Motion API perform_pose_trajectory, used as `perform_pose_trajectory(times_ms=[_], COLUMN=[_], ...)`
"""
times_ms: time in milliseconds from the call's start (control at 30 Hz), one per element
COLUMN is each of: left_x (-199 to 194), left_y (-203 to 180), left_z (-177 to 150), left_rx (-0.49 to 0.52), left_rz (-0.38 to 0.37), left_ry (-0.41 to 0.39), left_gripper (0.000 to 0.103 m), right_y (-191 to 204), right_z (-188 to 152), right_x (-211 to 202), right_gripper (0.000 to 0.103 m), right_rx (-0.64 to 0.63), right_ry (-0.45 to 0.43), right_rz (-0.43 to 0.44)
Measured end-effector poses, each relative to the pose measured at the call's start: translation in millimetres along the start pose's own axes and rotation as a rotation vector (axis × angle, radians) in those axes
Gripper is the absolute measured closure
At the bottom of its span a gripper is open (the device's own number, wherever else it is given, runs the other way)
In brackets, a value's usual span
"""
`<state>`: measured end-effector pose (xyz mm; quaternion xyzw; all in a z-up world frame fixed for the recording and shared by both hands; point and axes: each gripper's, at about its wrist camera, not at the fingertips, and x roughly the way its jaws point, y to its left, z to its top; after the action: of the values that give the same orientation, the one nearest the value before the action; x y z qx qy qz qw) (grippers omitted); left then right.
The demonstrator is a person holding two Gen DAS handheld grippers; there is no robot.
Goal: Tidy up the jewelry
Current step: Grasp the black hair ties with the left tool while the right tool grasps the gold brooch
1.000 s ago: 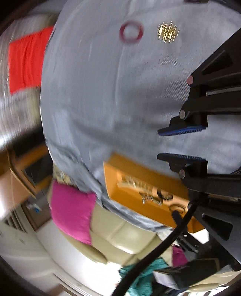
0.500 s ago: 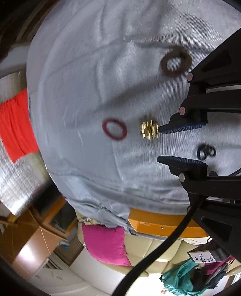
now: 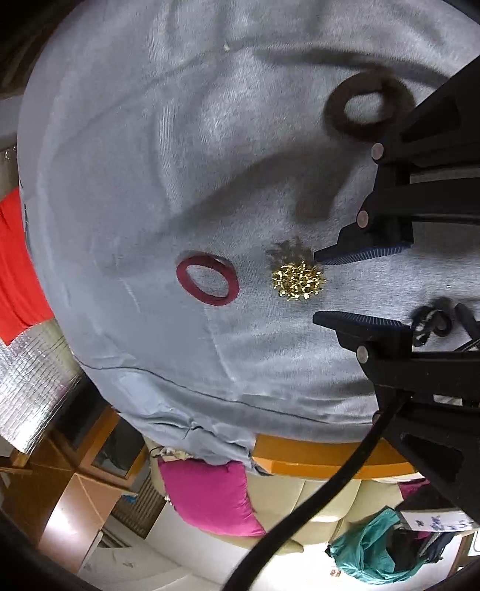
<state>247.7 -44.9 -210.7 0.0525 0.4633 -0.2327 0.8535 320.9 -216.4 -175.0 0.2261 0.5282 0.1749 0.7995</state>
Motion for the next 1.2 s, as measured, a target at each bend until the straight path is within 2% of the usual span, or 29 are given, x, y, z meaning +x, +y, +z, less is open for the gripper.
perform_pose_trajectory(times_ms=[33, 67, 100, 167, 300, 500, 567, 700, 733, 767, 800, 933, 1200], left_x=[3, 4, 5, 3, -3, -22, -27, -33, -35, -36, -35, -34, -30], left_y=[0, -1, -1, -3, 4, 37, 47, 58, 62, 63, 62, 63, 66], left_z=[1, 1, 1, 1, 2, 0, -2, -6, -10, -11, -11, -13, -6], left_rx=[0.006, 0.014, 0.023, 0.020, -0.001, -0.090, -0.114, -0.142, -0.141, -0.139, -0.138, -0.141, -0.145], left_rz=[-0.008, -0.005, 0.003, -0.012, -0.023, 0.050, 0.084, 0.115, 0.120, 0.121, 0.121, 0.119, 0.147], left_ry=[0.007, 0.011, 0.009, 0.003, -0.007, -0.042, -0.045, -0.040, -0.042, -0.043, -0.043, -0.048, -0.072], left_gripper=[0.061, 0.065, 0.068, 0.075, 0.079, 0.080, 0.080, 0.080, 0.080, 0.080, 0.080, 0.080, 0.080], right_y=[2, 3, 4, 7, 13, 28, 35, 48, 50, 52, 52, 49, 43], right_z=[1, 2, 3, 3, 3, 0, -2, -10, -11, -12, -12, -10, -10], right_x=[2, 4, 6, 9, 14, 26, 30, 41, 42, 43, 42, 30, -20], right_gripper=[0.074, 0.068, 0.056, 0.046, 0.046, 0.045, 0.049, 0.071, 0.073, 0.080, 0.087, 0.088, 0.088], right_rx=[-0.008, -0.013, -0.015, -0.018, -0.054, -0.142, -0.185, -0.305, -0.323, -0.334, -0.334, -0.301, -0.265], right_ry=[-0.005, -0.011, -0.018, -0.032, -0.044, -0.069, -0.080, -0.112, -0.119, -0.128, -0.133, -0.134, -0.211], right_rz=[-0.010, -0.019, -0.034, -0.055, -0.090, -0.194, -0.247, -0.405, -0.426, -0.442, -0.444, -0.392, -0.132])
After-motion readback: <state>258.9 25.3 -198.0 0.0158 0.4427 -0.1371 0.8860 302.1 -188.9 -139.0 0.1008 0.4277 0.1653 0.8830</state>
